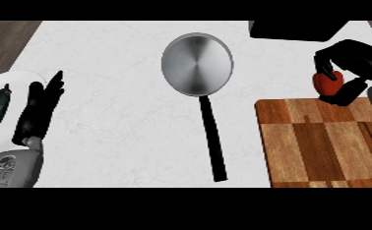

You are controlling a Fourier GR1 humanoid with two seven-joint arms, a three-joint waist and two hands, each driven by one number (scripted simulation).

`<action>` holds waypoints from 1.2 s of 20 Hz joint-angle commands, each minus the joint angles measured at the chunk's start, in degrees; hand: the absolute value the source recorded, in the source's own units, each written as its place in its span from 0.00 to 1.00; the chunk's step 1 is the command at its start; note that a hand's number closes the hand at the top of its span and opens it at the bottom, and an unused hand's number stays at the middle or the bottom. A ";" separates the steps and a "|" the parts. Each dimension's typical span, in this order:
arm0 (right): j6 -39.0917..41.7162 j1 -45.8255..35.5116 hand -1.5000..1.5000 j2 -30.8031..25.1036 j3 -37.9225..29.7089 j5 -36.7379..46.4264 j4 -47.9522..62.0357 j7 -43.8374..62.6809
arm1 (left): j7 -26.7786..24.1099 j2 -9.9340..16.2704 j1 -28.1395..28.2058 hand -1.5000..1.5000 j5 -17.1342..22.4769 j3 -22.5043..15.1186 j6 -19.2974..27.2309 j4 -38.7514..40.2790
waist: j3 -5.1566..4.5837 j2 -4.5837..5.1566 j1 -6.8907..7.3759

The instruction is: Pick the bell pepper from the cutting board and place it in the pan

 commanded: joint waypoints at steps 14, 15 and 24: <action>-3.99 -23.33 1.00 12.64 -9.81 -10.96 17.76 -9.51 | -2.82 -1.24 2.92 0.50 -0.97 1.11 1.40 1.12 | -0.26 -0.95 -2.35; -4.26 -24.53 1.00 12.84 -10.59 -11.26 19.75 -9.02 | 0.26 1.02 0.94 0.50 0.47 2.53 -0.59 0.65 | -0.23 -0.92 -2.32; -5.81 -33.36 1.00 24.93 -12.09 -12.07 28.88 1.92 | -0.95 -0.23 0.83 0.50 -0.39 1.60 -0.19 0.14 | -0.27 -0.43 -1.13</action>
